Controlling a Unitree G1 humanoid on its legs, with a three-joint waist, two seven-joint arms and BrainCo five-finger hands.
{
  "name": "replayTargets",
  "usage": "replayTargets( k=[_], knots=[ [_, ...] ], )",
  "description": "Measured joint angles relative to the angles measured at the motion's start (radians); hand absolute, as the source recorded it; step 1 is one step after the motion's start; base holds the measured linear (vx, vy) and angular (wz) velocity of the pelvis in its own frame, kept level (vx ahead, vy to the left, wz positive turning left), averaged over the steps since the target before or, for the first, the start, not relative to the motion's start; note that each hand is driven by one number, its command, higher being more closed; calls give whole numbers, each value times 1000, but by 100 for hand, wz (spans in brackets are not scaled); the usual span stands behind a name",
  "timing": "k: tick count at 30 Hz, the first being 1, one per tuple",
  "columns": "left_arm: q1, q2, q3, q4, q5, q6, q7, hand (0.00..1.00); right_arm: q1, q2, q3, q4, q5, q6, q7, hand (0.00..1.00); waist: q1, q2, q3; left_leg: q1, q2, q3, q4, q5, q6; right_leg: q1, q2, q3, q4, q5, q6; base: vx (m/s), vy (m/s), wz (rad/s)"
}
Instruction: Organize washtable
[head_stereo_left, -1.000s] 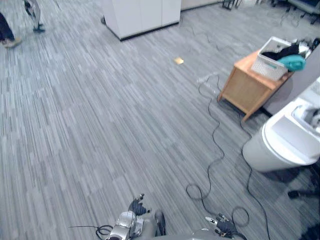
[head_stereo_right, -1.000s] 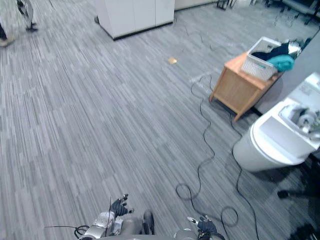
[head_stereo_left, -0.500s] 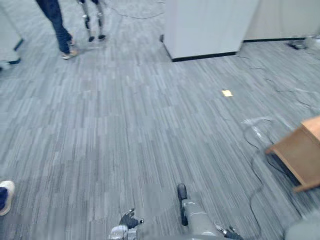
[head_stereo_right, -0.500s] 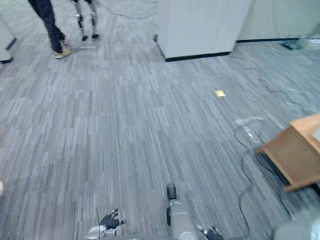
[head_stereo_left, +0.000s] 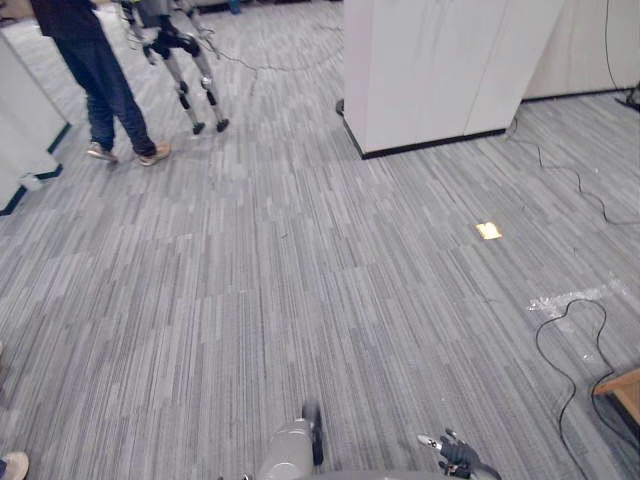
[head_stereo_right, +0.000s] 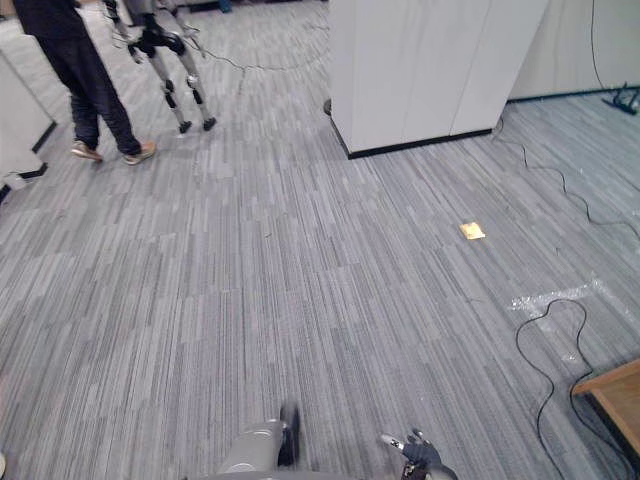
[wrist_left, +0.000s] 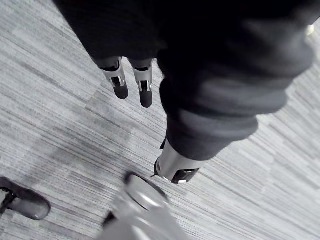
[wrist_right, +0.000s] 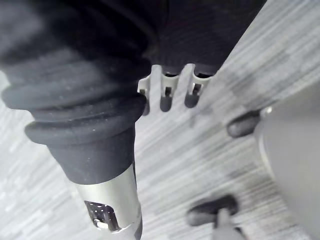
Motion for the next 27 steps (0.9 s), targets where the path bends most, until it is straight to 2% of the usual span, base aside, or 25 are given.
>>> replayTargets(
  k=[1,2,3,4,5,6,7,8,9,10,11,12,14,15,16,17,18,19,20,21,22,27],
  knots=[
    [11,-5,-10,1,-3,0,3,0,1,-1,7,2,-13,-1,-1,0,9,6,1,-6,19,-3,-5,14,0,19,-3,23,5,-27,9,788,491,-102],
    [36,11,-9,1,-15,-4,11,0,5,14,21,15,-31,-5,-4,0,15,-24,-7,-10,17,35,87,135,0,41,-51,62,27,-82,3,531,350,-93],
    [43,17,-10,1,-15,-5,17,0,-2,25,21,28,-42,-5,-4,0,20,-43,-12,-12,2,48,118,145,4,35,-72,92,50,-94,2,638,393,-112],
    [43,25,-6,2,-14,-6,21,0,-2,41,22,34,-56,-11,-2,0,21,-84,-33,-20,-22,56,155,150,31,-9,-95,122,122,-84,26,629,385,-118],
    [42,46,-7,1,-12,-12,21,0,3,60,16,40,-63,-21,-1,0,19,-106,-43,7,-37,94,152,153,91,-70,-111,151,252,-62,69,625,374,-126],
    [38,65,-8,0,-4,-14,21,0,4,73,2,38,-59,-20,-5,0,6,-132,-41,70,-65,148,123,140,142,-117,-129,159,375,-16,157,624,392,-94],
    [35,71,-9,-1,-1,-14,22,0,2,76,-16,37,-56,-19,-5,0,-2,-135,-41,99,-79,161,111,131,162,-135,-137,151,432,18,197,574,365,-64],
    [14,80,-16,-1,5,-14,23,0,5,76,-38,34,-39,-22,-4,0,-16,-128,-37,163,-98,187,87,102,199,-177,-143,129,550,88,238,618,406,-43],
    [-17,87,-22,0,14,-13,26,0,5,73,-59,25,-37,-22,-2,0,-24,-120,-27,235,-116,203,55,71,215,-218,-156,71,655,79,213,444,300,-41],
    [-34,90,-28,0,19,-13,30,0,5,71,-60,24,-37,-23,-2,0,-26,-116,-25,272,-122,212,36,62,215,-238,-164,28,684,67,195,371,265,-34],
    [-72,99,-51,-1,31,-13,37,0,8,67,-60,20,-36,-23,-2,0,-29,-116,-26,345,-139,224,-19,54,222,-274,-179,-63,694,31,153,336,231,-12],
    [-110,107,-82,-10,37,-14,36,0,10,66,-61,14,-29,-24,-3,0,-50,-118,-27,405,-154,229,-80,53,224,-308,-168,-143,629,3,144,312,211,-1],
    [-132,110,-106,-16,36,-18,32,0,13,66,-67,8,-3,-23,-3,0,-69,-118,-27,442,-164,228,-116,49,229,-333,-145,-180,529,4,144,284,111,10],
    [-149,108,-119,-18,36,-22,20,0,17,60,-68,10,27,-21,-3,0,-87,-114,-27,475,-167,230,-129,42,222,-351,-94,-184,355,16,141,355,54,6],
    [-152,109,-127,-17,36,-21,17,0,28,59,-68,11,33,-19,-3,0,-88,-115,-30,484,-170,234,-125,44,225,-346,-75,-180,276,34,144,430,34,8],
    [-150,106,-126,-16,51,-21,17,0,47,66,-91,8,40,-13,3,0,-88,-126,-34,496,-189,227,-124,36,215,-345,-51,-161,149,120,112,346,-7,25],
    [-150,104,-124,-9,63,-19,16,0,57,64,-99,9,41,-13,2,0,-95,-142,-36,517,-219,206,-121,28,203,-340,-51,-158,102,240,72,361,-27,42],
    [-147,102,-121,-7,63,-18,16,0,61,61,-98,9,41,-13,2,0,-98,-150,-40,530,-236,191,-120,21,191,-335,-53,-153,83,315,59,421,-80,50],
    [-142,87,-107,1,67,-17,16,0,59,53,-95,13,41,-10,3,0,-98,-153,-50,546,-243,175,-120,7,184,-318,-57,-164,68,285,58,448,-64,20],
    [-124,65,-76,7,79,-18,16,0,58,45,-95,25,41,-9,6,0,-81,-121,-56,543,-231,163,-118,-4,174,-303,-49,-163,37,285,57,359,-46,3],
    [-81,72,16,49,122,-13,14,0,50,53,-85,48,50,-13,22,0,-77,-124,-69,573,-212,138,-154,-52,199,-206,-30,-173,-132,321,55,146,-2,-8],
    [-81,72,16,50,123,-13,14,0,50,54,-85,48,50,-13,22,0,-77,-124,-69,571,-212,138,-153,-52,199,-206,-30,-173,-132,322,55,0,0,0]
  ],
)
